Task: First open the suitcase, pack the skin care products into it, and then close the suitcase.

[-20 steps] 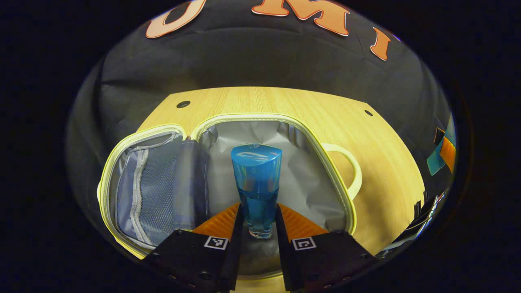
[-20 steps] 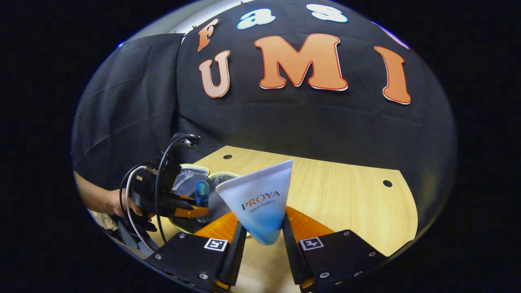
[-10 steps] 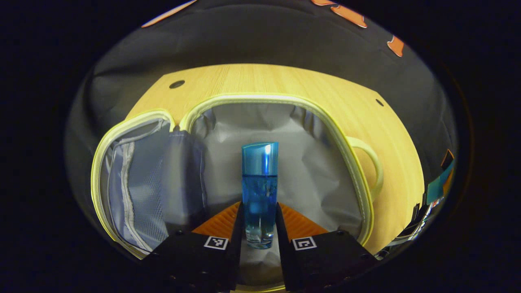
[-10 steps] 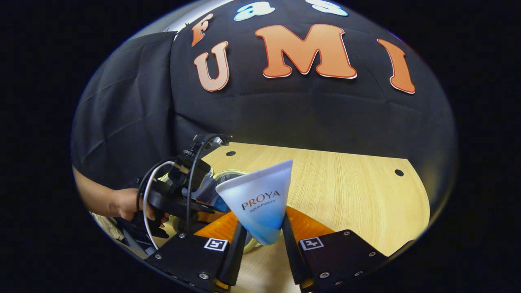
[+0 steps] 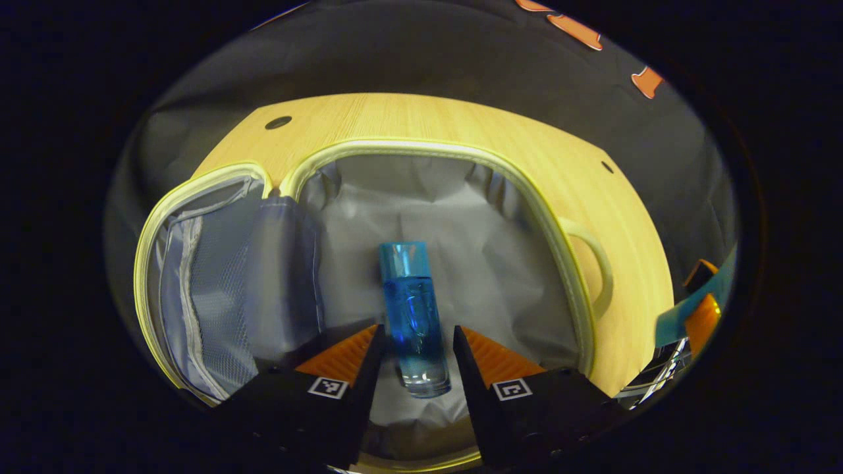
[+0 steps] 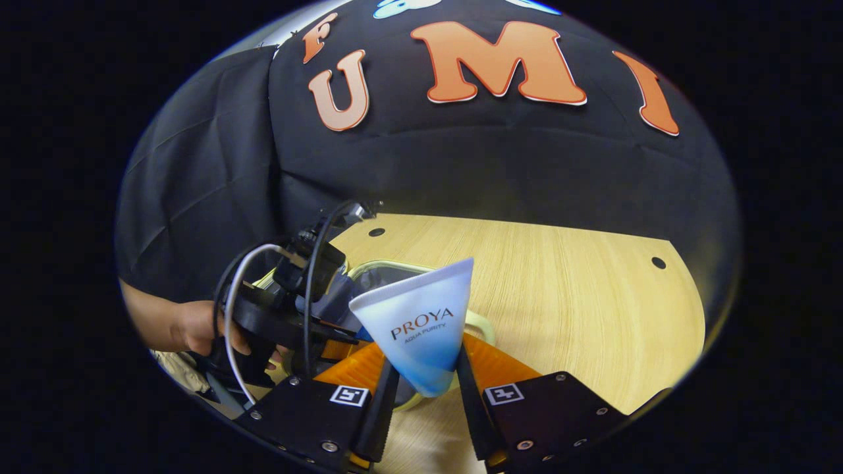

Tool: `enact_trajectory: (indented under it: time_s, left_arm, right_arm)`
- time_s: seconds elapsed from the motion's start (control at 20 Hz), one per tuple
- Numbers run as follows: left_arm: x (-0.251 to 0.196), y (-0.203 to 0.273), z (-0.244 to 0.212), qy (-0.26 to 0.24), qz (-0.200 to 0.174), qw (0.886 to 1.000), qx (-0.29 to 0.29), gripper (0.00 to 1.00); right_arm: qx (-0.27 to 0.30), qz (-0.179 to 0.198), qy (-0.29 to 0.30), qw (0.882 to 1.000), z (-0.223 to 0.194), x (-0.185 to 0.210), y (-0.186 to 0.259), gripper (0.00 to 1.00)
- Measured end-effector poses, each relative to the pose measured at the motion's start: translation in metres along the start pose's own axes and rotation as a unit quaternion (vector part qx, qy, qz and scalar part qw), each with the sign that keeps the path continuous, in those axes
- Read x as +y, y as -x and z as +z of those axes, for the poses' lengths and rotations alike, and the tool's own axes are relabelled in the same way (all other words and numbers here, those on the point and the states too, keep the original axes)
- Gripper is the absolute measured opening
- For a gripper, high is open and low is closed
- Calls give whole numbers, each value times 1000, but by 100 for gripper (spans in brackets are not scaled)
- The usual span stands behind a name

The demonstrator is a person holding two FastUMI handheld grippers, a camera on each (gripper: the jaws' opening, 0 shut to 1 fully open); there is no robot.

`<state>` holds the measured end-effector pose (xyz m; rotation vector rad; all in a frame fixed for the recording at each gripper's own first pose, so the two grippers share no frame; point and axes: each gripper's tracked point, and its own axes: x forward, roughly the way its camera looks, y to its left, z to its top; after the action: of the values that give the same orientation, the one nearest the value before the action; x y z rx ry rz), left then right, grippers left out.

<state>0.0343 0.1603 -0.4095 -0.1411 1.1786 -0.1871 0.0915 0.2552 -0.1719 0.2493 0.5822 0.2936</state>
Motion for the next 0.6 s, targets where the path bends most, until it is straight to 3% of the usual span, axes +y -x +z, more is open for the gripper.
enact_trajectory:
  time_s: [0.15,0.4,0.45,0.6]
  left_arm:
    - [7,29,11,-12,-9,999,-50,76]
    - [35,98,36,-12,2,990,-142,81]
    - [45,114,44,-9,5,987,-160,88]
    - [86,176,73,1,33,978,-207,90]
  right_arm:
    - [14,7,-7,1000,-7,11,-9,50]
    - [40,9,-22,999,-18,29,-29,50]
    - [49,9,-24,998,-21,31,-34,50]
    - [74,6,-27,997,-31,37,-52,50]
